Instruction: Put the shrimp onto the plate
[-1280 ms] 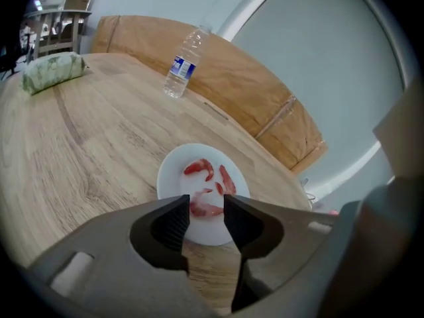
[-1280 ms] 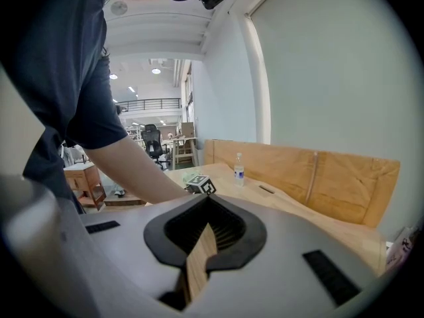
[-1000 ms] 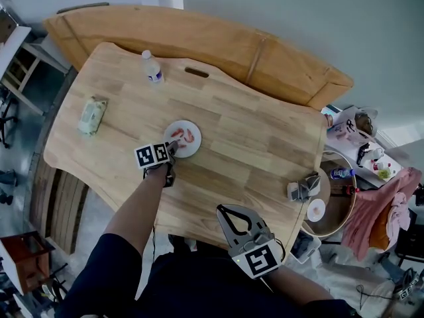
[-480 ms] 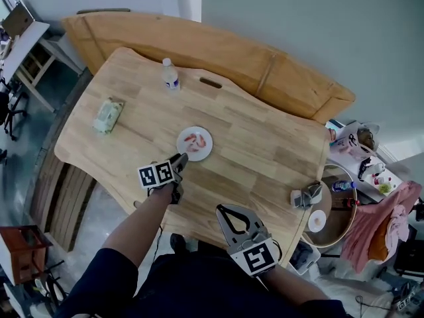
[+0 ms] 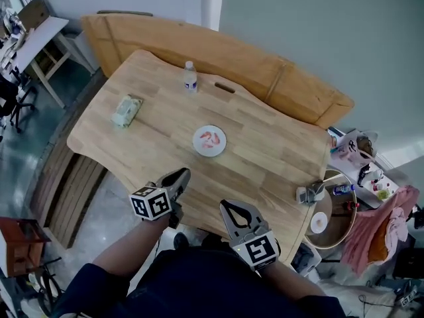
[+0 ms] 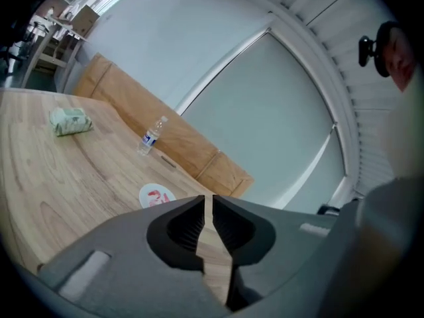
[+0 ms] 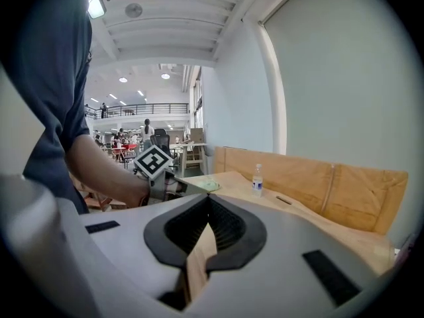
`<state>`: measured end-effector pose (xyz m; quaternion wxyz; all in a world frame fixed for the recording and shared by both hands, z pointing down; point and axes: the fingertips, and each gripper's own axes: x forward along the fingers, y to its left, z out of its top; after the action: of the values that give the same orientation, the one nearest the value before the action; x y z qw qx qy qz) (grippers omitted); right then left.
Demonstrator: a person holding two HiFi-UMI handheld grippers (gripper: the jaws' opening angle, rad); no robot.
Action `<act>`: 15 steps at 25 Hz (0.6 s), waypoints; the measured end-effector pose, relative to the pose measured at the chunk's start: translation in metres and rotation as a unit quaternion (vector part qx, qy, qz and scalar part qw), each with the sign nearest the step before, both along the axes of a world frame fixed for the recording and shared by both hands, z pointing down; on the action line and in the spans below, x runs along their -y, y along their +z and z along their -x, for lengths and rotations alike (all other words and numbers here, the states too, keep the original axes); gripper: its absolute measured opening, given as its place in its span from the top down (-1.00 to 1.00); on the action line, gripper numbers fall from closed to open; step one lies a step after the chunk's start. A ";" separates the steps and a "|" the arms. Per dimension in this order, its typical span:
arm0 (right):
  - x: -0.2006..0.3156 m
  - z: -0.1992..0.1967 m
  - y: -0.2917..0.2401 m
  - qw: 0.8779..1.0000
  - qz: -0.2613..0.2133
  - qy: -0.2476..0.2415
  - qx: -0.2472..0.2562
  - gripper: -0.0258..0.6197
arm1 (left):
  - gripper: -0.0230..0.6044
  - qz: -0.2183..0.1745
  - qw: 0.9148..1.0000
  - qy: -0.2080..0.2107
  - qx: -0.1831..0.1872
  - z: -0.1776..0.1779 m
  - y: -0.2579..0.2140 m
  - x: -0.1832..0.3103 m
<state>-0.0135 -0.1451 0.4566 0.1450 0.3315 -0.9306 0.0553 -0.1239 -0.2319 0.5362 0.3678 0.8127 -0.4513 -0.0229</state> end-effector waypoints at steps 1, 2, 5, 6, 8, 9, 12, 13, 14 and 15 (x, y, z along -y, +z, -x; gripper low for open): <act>-0.005 0.005 -0.001 1.000 0.002 0.000 0.004 0.89 | 0.80 -0.012 1.000 0.006 0.001 0.002 -0.011 -0.013; -0.011 0.009 -0.002 1.000 0.003 0.000 0.008 0.89 | 0.81 -0.023 1.000 0.011 0.003 0.004 -0.022 -0.025; -0.028 0.023 -0.005 1.000 0.003 0.000 0.009 0.89 | 0.87 -0.060 0.998 0.026 0.013 0.011 -0.051 -0.061; -0.033 0.028 -0.006 1.000 0.002 0.000 0.009 0.89 | 0.88 -0.072 0.997 0.030 0.016 0.013 -0.060 -0.071; -0.044 0.037 -0.011 1.000 -0.001 0.001 0.008 0.89 | 0.91 -0.098 0.994 0.036 0.023 0.017 -0.078 -0.091; -0.049 0.041 -0.013 1.000 -0.002 0.004 0.009 0.89 | 0.91 -0.110 0.993 0.039 0.025 0.019 -0.087 -0.101; -0.066 0.051 -0.021 1.000 -0.008 0.009 0.016 0.89 | 0.91 -0.145 0.987 0.059 0.036 0.020 -0.110 -0.132; -0.072 0.054 -0.023 1.000 -0.008 0.011 0.020 0.89 | 0.91 -0.160 0.984 0.068 0.046 0.020 -0.118 -0.142; -0.078 0.057 -0.026 1.000 -0.009 0.013 0.024 0.89 | 0.91 -0.176 0.980 0.077 0.059 0.020 -0.125 -0.152; -0.083 0.059 -0.028 0.999 -0.009 0.018 0.027 0.89 | 0.91 -0.194 0.974 0.087 0.073 0.019 -0.131 -0.161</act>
<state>-0.0723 -0.0623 0.4287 0.1157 0.3480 -0.9285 0.0584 -0.1428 -0.0706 0.4052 0.1700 0.9041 -0.3916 -0.0190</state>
